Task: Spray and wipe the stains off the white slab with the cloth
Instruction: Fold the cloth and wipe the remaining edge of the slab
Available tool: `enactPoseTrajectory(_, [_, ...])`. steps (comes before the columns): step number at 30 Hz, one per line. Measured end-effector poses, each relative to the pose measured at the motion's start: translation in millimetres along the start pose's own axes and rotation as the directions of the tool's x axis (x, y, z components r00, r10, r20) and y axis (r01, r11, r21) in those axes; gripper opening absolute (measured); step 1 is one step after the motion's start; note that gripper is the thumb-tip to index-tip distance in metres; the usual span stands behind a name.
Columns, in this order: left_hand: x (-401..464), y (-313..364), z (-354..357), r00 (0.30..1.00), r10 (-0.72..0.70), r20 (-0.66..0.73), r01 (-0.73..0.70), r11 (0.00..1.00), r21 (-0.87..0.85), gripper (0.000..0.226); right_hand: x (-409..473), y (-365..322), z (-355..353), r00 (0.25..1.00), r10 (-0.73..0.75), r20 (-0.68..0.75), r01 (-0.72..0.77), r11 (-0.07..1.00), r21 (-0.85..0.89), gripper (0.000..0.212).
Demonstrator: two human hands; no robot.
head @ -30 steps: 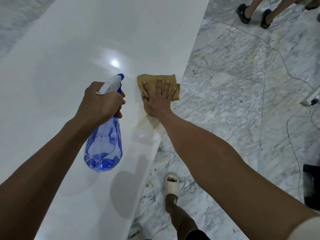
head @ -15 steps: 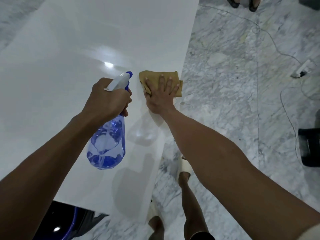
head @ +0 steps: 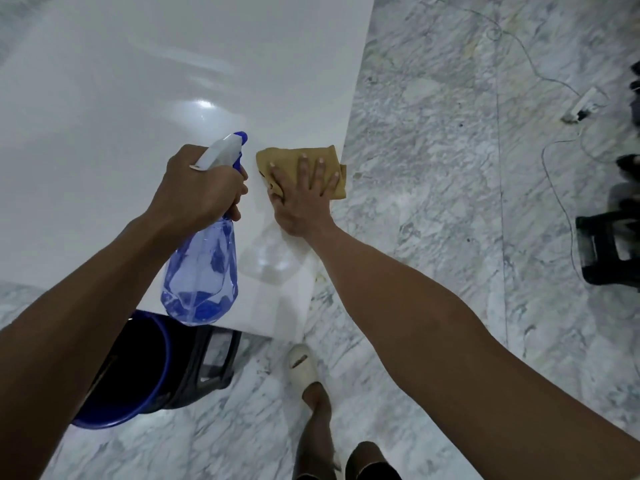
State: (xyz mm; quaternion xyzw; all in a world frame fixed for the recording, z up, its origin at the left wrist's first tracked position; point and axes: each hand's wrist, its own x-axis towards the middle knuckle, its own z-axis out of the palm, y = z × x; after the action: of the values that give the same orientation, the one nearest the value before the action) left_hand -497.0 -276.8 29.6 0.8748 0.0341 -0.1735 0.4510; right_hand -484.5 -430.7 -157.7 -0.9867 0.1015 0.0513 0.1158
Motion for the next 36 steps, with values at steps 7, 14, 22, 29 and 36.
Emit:
enactPoseTrajectory(7, [-48, -26, -2, 1.000, -0.026, -0.008, 0.027, 0.999, 0.028, 0.022, -73, -20, 12, 0.999, -0.047, -0.001, 0.047, 0.999, 0.008, 0.057])
enactPoseTrajectory(14, [-130, -39, 6, 1.000, 0.014, 0.003, -0.014, 0.999, 0.031, 0.027, -178, -42, 24, 0.994, -0.090, 0.061, 0.089, 0.996, 0.019, 0.056])
enactPoseTrajectory(22, [-203, -52, -7, 1.000, -0.006, -0.018, 0.005, 0.999, -0.047, 0.025, -245, -54, 25, 0.972, -0.100, 0.213, 0.099, 0.995, 0.014, 0.055])
enactPoseTrajectory(29, [-254, -40, -28, 1.000, 0.025, -0.002, -0.025, 0.997, -0.070, 0.024, -294, -53, -8, 0.874, -0.155, 0.460, 0.014, 0.955, 0.295, 0.069])
enactPoseTrajectory(36, [-276, 17, -32, 0.998, 0.044, 0.042, -0.042, 0.997, -0.057, 0.019, -299, -7, -122, 0.897, -0.028, 0.441, -0.440, -0.134, 0.888, 0.068])
